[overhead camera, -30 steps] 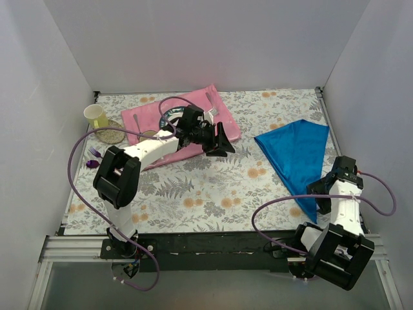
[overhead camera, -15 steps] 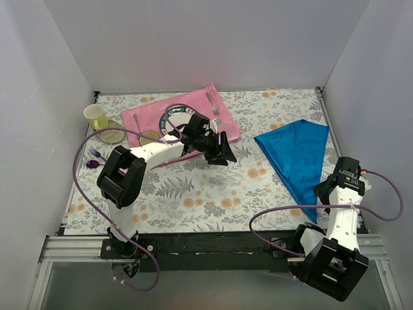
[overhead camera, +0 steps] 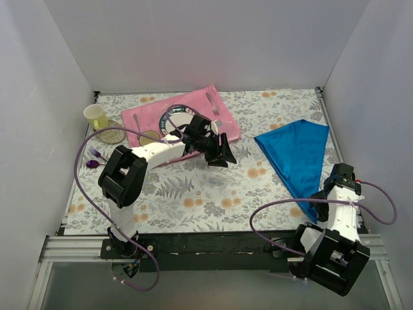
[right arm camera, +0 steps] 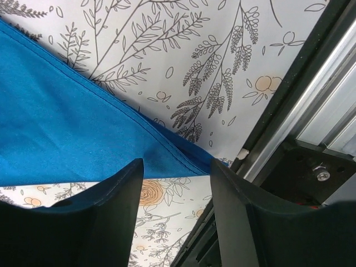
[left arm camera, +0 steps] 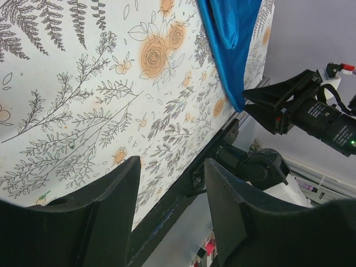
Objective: Fold the napkin, place the utensils inside, and roll it up
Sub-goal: Fold the napkin
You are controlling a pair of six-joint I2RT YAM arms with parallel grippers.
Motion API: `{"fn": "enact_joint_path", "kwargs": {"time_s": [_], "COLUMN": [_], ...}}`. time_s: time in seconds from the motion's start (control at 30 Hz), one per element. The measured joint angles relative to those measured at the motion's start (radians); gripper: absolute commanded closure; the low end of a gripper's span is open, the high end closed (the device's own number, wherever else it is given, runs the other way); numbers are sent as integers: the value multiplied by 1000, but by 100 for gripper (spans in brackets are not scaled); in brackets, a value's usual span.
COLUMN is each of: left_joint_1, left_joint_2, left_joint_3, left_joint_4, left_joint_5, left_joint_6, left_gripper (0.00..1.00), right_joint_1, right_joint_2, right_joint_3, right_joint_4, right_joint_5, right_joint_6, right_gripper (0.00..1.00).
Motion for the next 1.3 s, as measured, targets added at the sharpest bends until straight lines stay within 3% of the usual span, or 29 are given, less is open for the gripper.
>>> {"fn": "enact_joint_path", "kwargs": {"time_s": [0.33, 0.87, 1.0, 1.2, 1.3], "left_joint_1": [4, 42, 42, 42, 45], "left_joint_2": [0, -8, -11, -17, -17], "left_joint_3": [-2, -29, -45, -82, -91], "left_joint_4": [48, 136, 178, 243, 271], "left_joint_5": [39, 96, 96, 95, 96], "left_joint_6": [14, -23, -49, -97, -112], "left_gripper": [51, 51, 51, 51, 51], "right_joint_1": [0, 0, 0, 11, 16], "right_joint_2": [93, 157, 223, 269, 269], "right_joint_3": [20, 20, 23, 39, 39], "right_joint_4": [-72, -41, -11, 29, 42], "right_joint_5": [30, -3, -20, -56, -69], "right_joint_6": [21, 12, -28, -79, -97], "right_gripper": [26, 32, 43, 83, 92]}}
